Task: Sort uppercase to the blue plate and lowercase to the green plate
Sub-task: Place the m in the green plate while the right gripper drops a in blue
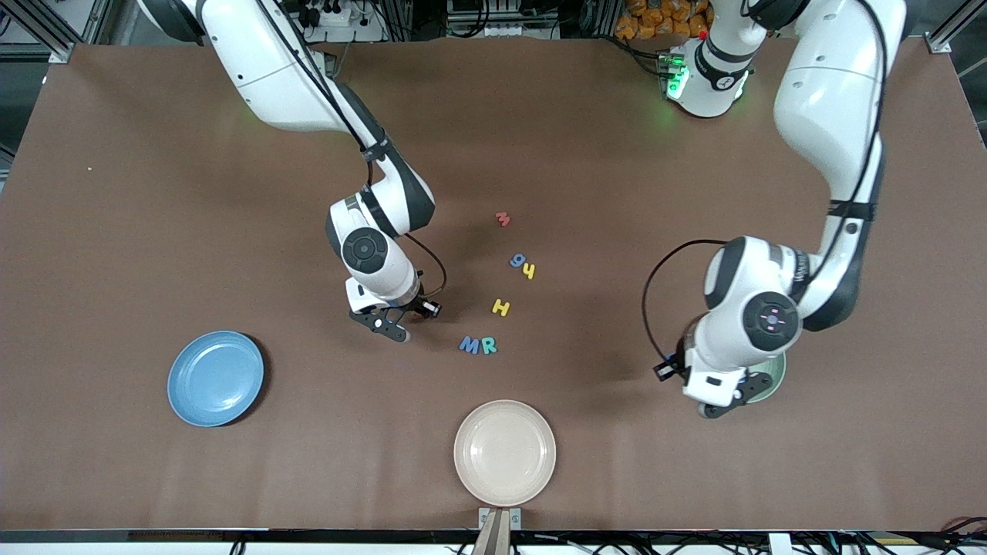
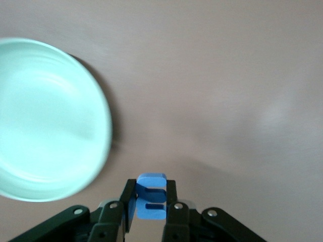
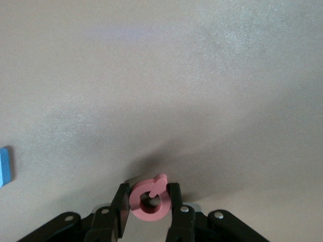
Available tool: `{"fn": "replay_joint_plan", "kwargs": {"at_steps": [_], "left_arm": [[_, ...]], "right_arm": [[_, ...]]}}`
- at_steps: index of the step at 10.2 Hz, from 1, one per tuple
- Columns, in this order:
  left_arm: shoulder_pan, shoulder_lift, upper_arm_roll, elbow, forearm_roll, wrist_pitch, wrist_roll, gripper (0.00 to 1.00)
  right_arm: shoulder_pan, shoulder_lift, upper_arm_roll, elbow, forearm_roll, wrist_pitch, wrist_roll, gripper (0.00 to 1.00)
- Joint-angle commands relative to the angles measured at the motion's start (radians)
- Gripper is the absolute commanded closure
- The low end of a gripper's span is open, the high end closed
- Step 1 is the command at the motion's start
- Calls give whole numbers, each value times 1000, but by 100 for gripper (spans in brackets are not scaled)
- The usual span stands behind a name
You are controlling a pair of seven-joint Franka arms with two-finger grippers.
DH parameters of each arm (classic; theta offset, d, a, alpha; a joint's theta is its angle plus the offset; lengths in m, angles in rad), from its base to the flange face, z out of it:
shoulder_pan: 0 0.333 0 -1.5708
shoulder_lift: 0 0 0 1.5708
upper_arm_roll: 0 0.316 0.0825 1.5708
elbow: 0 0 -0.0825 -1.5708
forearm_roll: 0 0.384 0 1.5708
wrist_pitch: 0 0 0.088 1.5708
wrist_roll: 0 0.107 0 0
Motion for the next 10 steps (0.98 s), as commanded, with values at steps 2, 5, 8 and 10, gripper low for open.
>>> {"fn": "replay_joint_plan", "kwargs": {"at_steps": [2, 5, 8, 10], "left_arm": [[28, -110, 53, -157, 15, -25, 177, 100], [45, -144, 82, -265, 14, 59, 236, 100], [77, -133, 82, -346, 12, 186, 253, 100], [77, -132, 84, -380, 12, 230, 253, 100]], "right_arm": [[-84, -68, -11, -18, 9, -61, -159, 100], [-252, -97, -13, -11, 2, -130, -509, 100], [-413, -101, -15, 17, -21, -146, -842, 100], [-493, -97, -13, 46, -146, -146, -943, 100]]}}
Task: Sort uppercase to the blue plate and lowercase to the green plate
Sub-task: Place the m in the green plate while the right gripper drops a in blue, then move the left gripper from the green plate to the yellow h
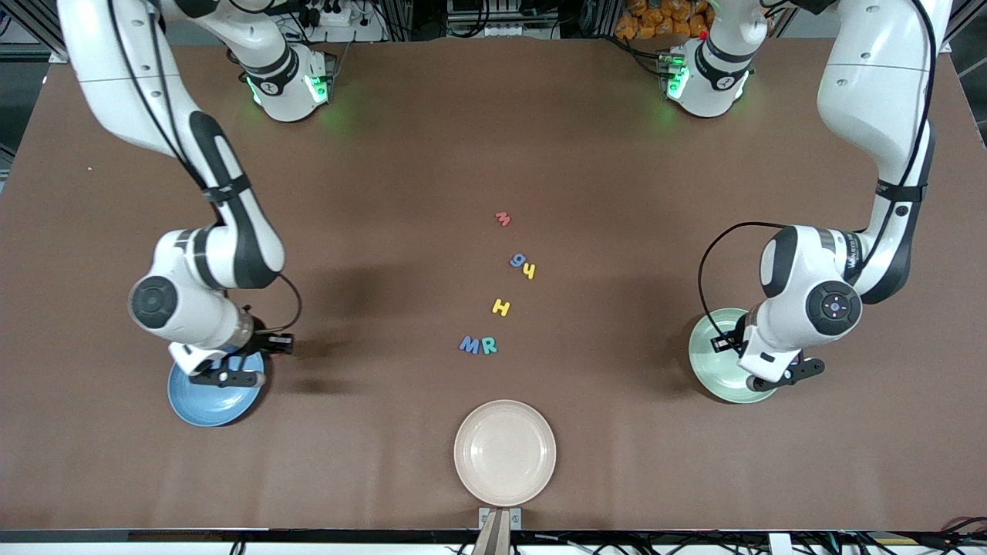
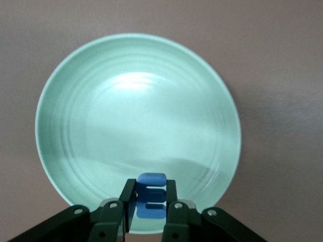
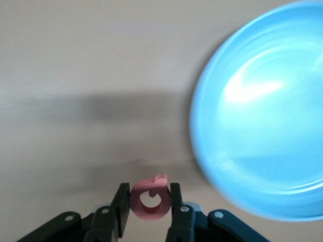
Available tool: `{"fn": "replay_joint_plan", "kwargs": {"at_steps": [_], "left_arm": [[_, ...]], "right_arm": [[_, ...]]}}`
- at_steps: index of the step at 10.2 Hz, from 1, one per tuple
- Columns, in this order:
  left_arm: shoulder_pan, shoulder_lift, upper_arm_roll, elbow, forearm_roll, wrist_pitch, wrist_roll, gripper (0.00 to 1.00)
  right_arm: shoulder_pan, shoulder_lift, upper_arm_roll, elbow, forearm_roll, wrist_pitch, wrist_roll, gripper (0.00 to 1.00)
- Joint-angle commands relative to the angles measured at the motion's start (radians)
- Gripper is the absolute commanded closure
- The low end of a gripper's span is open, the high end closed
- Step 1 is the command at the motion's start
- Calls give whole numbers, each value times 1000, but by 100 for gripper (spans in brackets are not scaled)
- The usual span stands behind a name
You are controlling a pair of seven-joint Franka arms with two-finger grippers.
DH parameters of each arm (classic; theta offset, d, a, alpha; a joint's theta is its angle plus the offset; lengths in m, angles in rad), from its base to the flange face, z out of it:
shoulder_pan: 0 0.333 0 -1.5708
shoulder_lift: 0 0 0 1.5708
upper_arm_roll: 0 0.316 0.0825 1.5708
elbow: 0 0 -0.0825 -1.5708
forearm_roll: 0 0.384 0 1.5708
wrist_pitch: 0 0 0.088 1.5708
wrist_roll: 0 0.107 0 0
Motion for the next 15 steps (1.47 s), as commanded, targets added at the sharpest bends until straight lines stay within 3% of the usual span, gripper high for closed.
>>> {"fn": "replay_joint_plan", "kwargs": {"at_steps": [1, 2, 3, 4, 5, 8, 11, 13, 15], "left_arm": [[2, -26, -1, -58, 12, 56, 16, 100], [3, -15, -1, -55, 9, 57, 16, 100], [3, -9, 17, -46, 12, 57, 16, 99], [3, -10, 30, -43, 12, 63, 18, 33], [3, -15, 30, -44, 12, 77, 16, 0], [-21, -55, 25, -44, 15, 73, 21, 0], [-107, -89, -16, -46, -4, 65, -26, 0], [-148, -83, -88, -33, -2, 67, -335, 0], [-240, -83, -96, -30, -4, 67, -650, 0]], "right_arm": [[-79, -6, 16, 27, -117, -19, -111, 100], [-108, -3, 16, 34, -127, -18, -178, 100], [-136, 4, 18, 52, -127, -16, -239, 93], [-139, 9, 18, 59, -125, -16, -252, 27], [-138, 9, 18, 59, -119, -19, -243, 0], [-97, 9, 24, 59, -110, -19, -136, 0], [38, 20, 25, 68, -101, -19, 170, 0], [129, 53, 25, 112, -70, -19, 366, 0], [166, 61, 25, 120, 11, -19, 415, 0]]}}
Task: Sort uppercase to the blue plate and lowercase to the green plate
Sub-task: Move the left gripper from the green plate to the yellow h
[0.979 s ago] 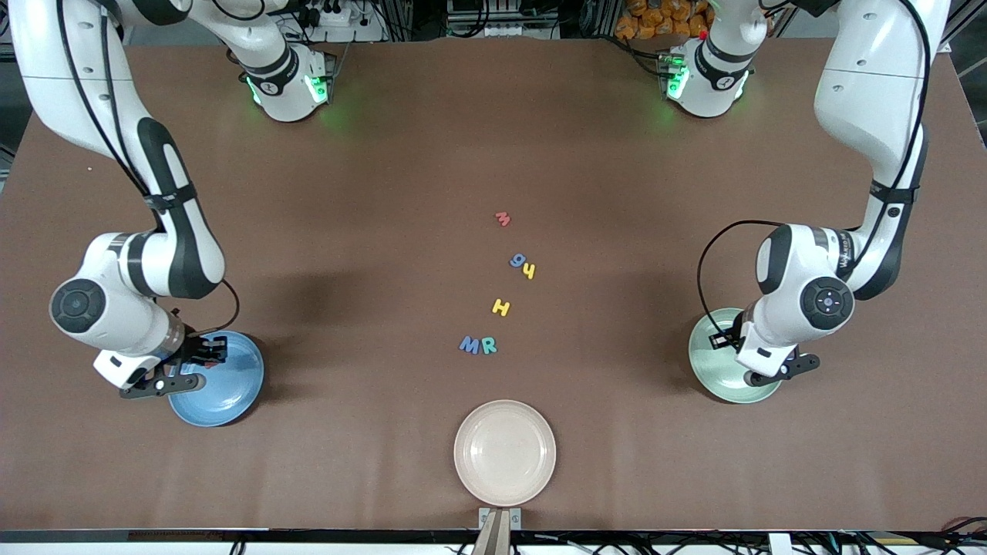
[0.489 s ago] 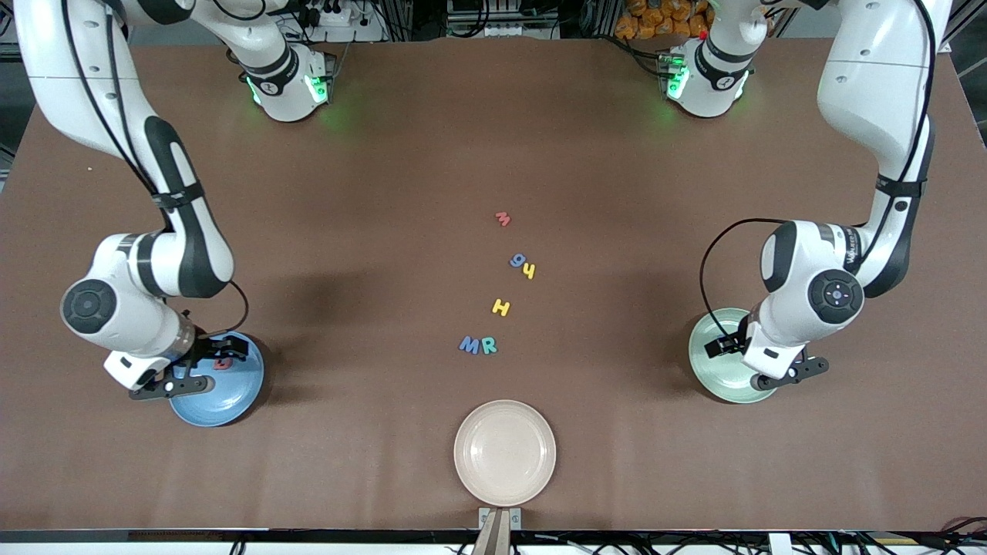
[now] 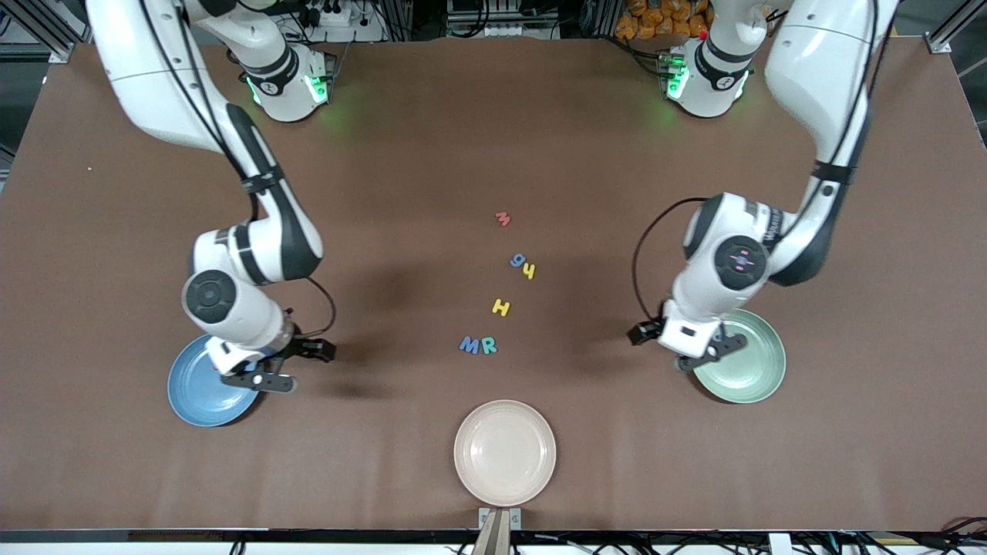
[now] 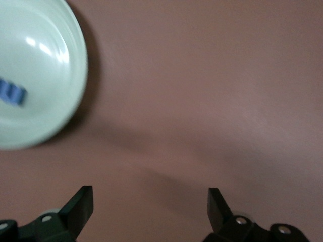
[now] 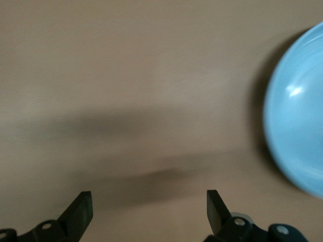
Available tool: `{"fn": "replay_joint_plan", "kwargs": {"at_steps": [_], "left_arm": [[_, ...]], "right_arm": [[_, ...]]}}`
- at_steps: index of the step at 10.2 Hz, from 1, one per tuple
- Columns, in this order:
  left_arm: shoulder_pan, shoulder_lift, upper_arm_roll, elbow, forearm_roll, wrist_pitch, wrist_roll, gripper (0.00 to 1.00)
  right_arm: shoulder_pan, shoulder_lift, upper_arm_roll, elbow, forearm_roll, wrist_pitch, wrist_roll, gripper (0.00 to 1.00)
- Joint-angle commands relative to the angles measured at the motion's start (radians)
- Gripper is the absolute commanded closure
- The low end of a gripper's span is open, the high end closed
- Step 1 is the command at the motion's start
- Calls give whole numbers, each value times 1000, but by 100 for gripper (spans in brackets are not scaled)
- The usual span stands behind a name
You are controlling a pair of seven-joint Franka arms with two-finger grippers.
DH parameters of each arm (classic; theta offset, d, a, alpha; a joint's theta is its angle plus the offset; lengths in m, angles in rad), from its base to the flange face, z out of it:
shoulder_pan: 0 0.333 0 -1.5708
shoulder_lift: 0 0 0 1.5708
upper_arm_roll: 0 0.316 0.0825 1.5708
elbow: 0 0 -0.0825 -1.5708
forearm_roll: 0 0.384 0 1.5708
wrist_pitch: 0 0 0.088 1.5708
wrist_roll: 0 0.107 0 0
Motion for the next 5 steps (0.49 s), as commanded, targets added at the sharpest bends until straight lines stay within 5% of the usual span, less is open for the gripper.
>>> {"fn": "replay_joint_plan", "kwargs": {"at_steps": [1, 5], "left_arm": [[-99, -4, 2, 1, 1, -6, -317, 0], [-228, 74, 2, 56, 2, -6, -700, 0]], "right_arm": [[18, 23, -5, 43, 88, -15, 25, 0], [9, 23, -6, 60, 87, -26, -2, 0]]}}
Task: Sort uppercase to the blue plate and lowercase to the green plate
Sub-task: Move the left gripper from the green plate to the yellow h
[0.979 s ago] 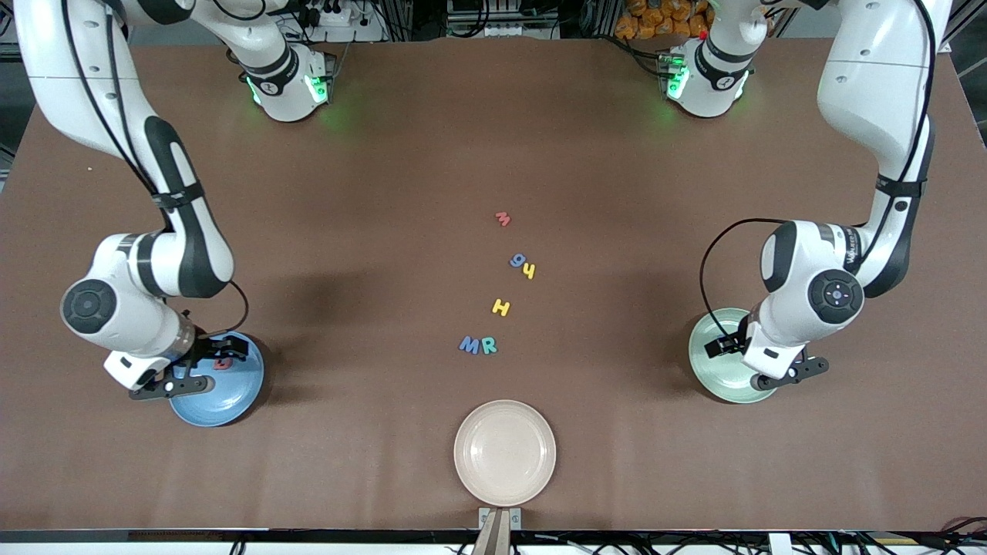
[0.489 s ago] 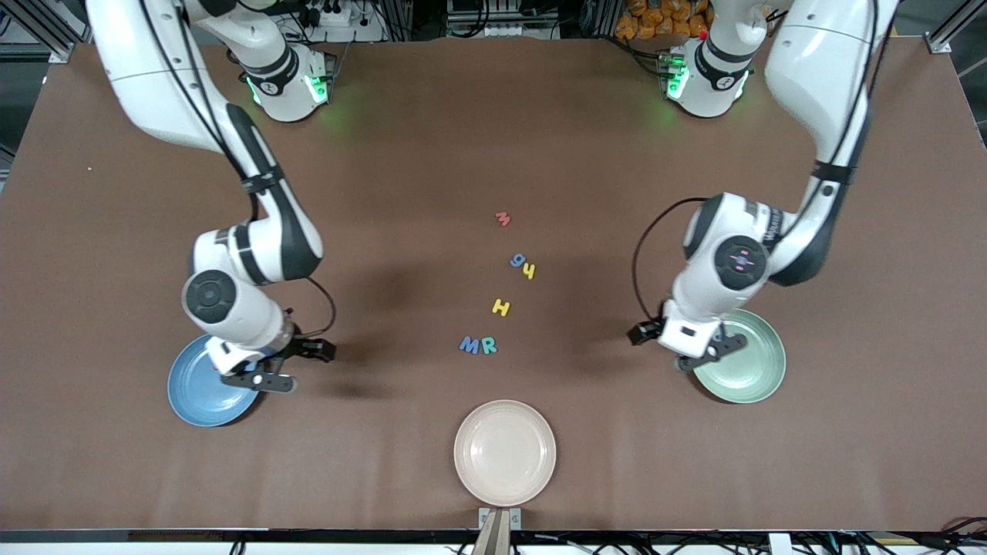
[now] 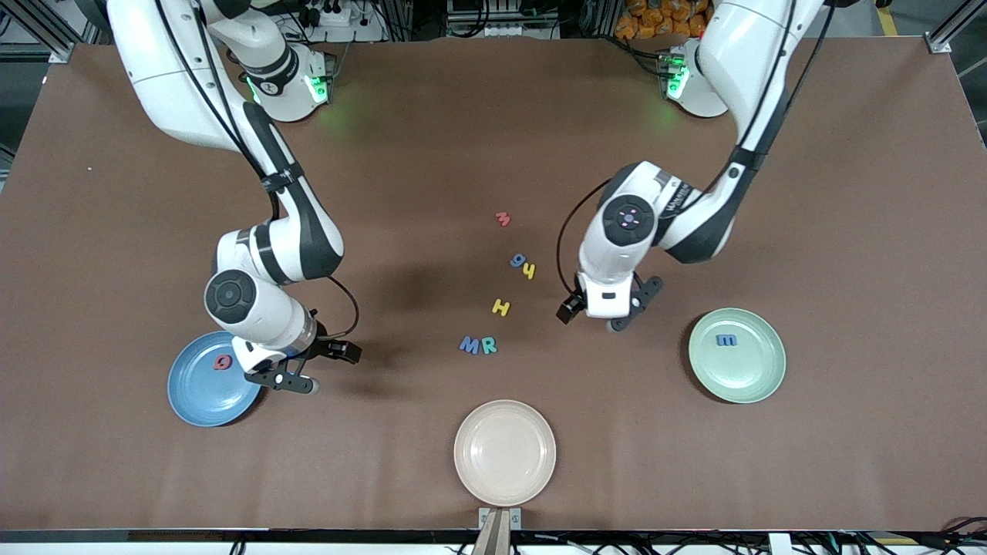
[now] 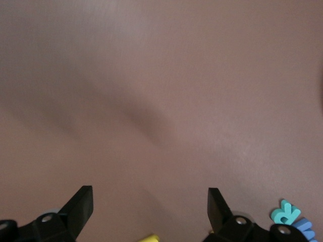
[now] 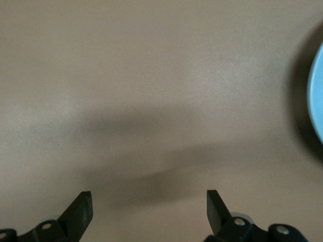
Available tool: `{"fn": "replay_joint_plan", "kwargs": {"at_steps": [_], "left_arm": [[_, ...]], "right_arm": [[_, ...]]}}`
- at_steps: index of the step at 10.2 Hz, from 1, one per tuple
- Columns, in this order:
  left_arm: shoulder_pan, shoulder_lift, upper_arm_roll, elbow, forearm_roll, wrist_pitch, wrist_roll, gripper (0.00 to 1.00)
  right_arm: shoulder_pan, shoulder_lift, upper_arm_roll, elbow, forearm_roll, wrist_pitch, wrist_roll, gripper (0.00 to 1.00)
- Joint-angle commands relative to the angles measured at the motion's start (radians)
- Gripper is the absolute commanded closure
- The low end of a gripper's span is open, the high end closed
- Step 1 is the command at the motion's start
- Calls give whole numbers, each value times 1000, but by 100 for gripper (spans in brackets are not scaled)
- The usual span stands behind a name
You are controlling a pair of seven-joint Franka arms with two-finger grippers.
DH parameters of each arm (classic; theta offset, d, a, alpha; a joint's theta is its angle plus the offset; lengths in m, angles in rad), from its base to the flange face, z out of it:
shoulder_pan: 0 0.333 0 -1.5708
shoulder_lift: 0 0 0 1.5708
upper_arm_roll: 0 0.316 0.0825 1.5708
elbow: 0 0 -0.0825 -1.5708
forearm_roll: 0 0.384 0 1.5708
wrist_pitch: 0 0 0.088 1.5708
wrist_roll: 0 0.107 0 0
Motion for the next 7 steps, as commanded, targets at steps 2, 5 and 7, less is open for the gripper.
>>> {"fn": "replay_joint_plan", "kwargs": {"at_steps": [2, 5, 7], "left_arm": [[-80, 78, 7, 45, 5, -4, -241, 0], [-132, 120, 7, 45, 5, 15, -371, 0], [-133, 137, 4, 43, 2, 59, -451, 0]], "right_arm": [[-21, 9, 0, 24, 13, -17, -61, 0], [-37, 6, 0, 22, 11, -42, -122, 0], [-44, 0, -2, 22, 14, -79, -121, 0]]}}
